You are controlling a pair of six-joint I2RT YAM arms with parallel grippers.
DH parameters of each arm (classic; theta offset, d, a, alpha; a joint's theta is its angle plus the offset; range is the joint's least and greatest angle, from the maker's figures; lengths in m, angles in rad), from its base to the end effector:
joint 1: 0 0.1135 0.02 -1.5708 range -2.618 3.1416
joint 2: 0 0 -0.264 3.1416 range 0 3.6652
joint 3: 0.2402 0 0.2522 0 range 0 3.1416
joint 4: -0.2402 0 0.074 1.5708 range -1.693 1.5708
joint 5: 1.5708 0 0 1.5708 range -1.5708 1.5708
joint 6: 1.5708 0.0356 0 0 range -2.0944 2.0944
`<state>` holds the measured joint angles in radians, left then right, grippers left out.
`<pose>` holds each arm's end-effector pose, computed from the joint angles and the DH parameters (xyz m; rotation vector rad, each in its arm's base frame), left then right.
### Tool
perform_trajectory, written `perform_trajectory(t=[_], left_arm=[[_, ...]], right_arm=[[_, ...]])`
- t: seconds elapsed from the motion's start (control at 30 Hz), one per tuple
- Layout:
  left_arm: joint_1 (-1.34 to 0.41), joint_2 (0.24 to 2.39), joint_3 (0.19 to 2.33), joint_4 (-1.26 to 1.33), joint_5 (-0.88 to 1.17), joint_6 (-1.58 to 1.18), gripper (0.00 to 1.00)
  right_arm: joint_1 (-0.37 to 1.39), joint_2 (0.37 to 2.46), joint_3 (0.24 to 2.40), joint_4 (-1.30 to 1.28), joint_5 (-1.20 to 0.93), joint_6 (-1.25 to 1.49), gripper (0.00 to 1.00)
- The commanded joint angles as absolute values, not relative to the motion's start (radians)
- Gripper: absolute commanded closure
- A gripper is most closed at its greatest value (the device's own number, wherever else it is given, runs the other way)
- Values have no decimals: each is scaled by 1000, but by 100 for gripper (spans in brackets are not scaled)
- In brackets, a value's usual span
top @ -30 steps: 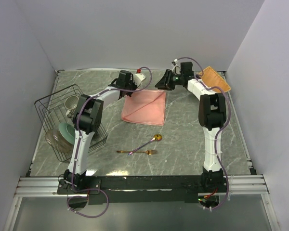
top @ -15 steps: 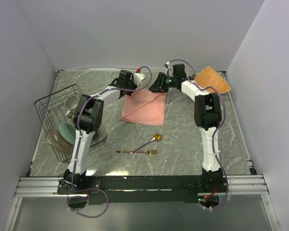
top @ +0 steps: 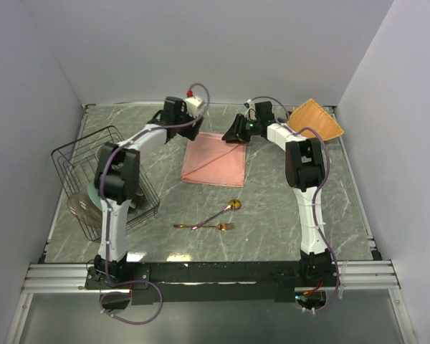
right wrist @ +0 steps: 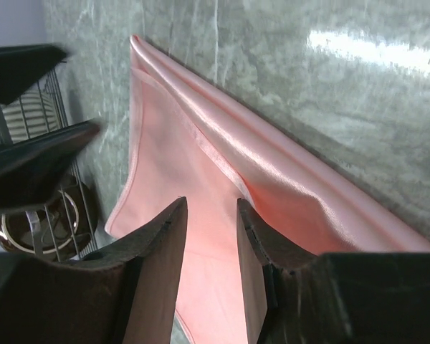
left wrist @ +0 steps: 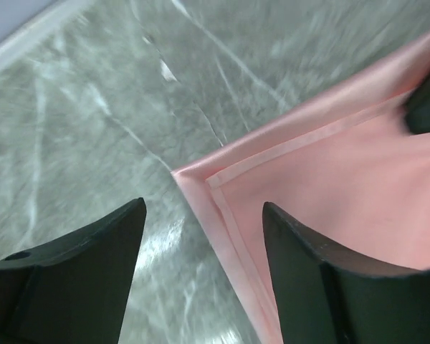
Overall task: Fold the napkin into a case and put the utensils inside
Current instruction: Fold the top corner of the square-folded napkin at the center of the board, then smooth out the upper triangle-folded napkin at the center of the board.
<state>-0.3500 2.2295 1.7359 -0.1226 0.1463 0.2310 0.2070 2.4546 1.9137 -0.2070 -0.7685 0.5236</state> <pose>0.4819 -0.1814 0.1959 0.7058 2.0715 -0.2272 0.5214 0.1348 0.1385 -0.0389 2.3815 1.2515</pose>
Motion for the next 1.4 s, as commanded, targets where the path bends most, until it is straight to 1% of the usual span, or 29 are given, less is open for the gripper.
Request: perform_trajectory(t=[0.0, 0.07, 0.17, 0.2, 0.23, 0.27, 0.3, 0.4, 0.47, 0.53, 0.63, 0.8, 0.93, 1.17, 1.37], left_arm=[[-318, 2028, 1682, -109, 281, 8, 28], [-310, 1994, 1652, -121, 340, -53, 28], [-307, 1983, 1609, -110, 414, -104, 34], [-304, 1990, 1611, -112, 431, -119, 37], [-301, 2005, 1624, -113, 457, -135, 42], [-301, 2011, 1628, -106, 509, -170, 45], [-301, 2011, 1621, -80, 549, -190, 49], [-301, 2020, 1588, -19, 676, -306, 55], [-301, 2043, 1579, 23, 689, -386, 55], [-299, 2068, 1586, 20, 649, -397, 53], [-290, 2109, 1647, 2, 566, -362, 50], [-282, 2192, 1785, -104, 468, -287, 46], [-264, 2246, 1827, -135, 433, -256, 44], [-259, 2316, 1913, -201, 439, -209, 45], [-255, 2368, 1970, -229, 457, -204, 48]], right_arm=[[204, 2474, 1988, -175, -756, 537, 59], [204, 2473, 1990, -170, -756, 537, 59], [204, 2467, 1994, -164, -759, 537, 59], [206, 2465, 1991, -163, -761, 535, 59], [207, 2464, 1994, -164, -761, 534, 59], [204, 2462, 1997, -164, -765, 534, 59], [204, 2457, 2005, -170, -778, 532, 59], [195, 2413, 1982, -144, -805, 541, 59], [186, 2373, 1968, -127, -814, 545, 58], [176, 2358, 1965, -132, -815, 531, 58], [163, 2342, 1971, -166, -802, 496, 58], [153, 2368, 1979, -228, -762, 440, 64], [150, 2391, 1987, -252, -706, 413, 65], [150, 2445, 2032, -305, -661, 400, 66], [149, 2470, 2060, -342, -637, 390, 66]])
